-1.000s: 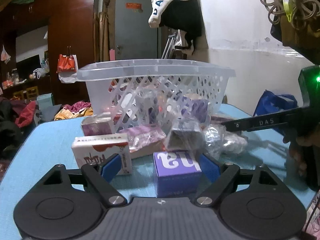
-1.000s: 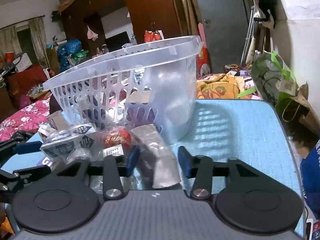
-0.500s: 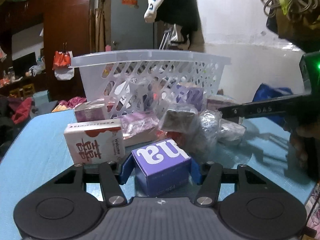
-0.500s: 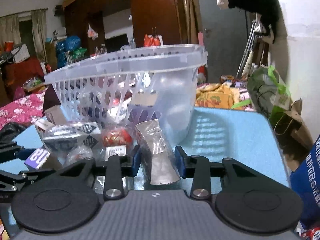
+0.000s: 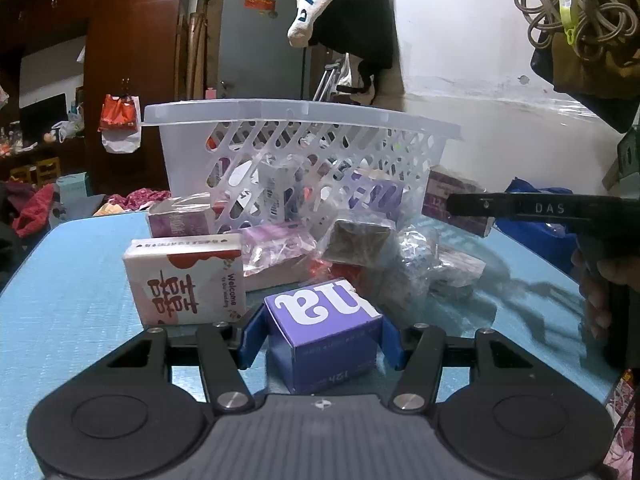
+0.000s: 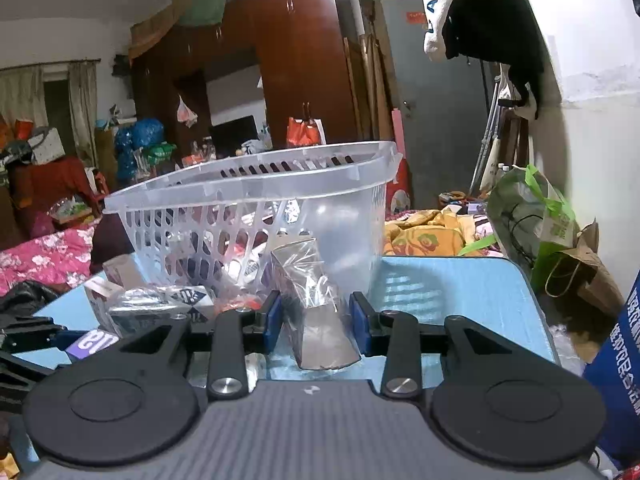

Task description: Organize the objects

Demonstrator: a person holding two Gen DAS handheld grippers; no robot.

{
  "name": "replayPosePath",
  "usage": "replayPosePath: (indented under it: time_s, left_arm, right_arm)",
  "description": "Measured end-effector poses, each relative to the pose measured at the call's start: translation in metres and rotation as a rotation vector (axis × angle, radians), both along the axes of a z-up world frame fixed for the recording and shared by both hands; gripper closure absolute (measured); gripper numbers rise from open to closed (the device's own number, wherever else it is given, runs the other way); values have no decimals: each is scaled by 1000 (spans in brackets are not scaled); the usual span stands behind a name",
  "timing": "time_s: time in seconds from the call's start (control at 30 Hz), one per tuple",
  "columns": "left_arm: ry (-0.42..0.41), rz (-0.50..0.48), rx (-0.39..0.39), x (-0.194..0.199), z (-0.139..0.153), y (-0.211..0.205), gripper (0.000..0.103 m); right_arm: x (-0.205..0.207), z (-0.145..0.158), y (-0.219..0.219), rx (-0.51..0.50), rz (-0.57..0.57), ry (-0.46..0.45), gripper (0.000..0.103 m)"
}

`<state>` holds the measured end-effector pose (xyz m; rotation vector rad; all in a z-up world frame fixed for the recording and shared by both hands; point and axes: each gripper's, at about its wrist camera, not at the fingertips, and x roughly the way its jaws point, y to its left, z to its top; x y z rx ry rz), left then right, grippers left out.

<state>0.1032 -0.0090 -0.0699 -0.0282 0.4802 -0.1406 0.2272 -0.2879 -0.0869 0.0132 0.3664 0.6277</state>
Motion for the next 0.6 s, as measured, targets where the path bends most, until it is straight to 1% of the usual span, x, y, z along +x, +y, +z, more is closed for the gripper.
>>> replayPosePath:
  time_s: [0.07,0.27,0.47,0.6]
  left_arm:
    - [4,-3,-3,1,0,0,41]
    - [4,-7,-8,2,-1,-1,41]
    - [2,-19,-39,1,-2,1,41]
    - [3,-29,-31,2,-2,0,41]
  right_arm:
    - [0,0,0,2,5,-3,63]
    - [-7,-1,7,-35,9,-34,63]
    - [-4,0,3,-12,12,-18,63]
    - [-3,-1,5,-26,11,-16,63]
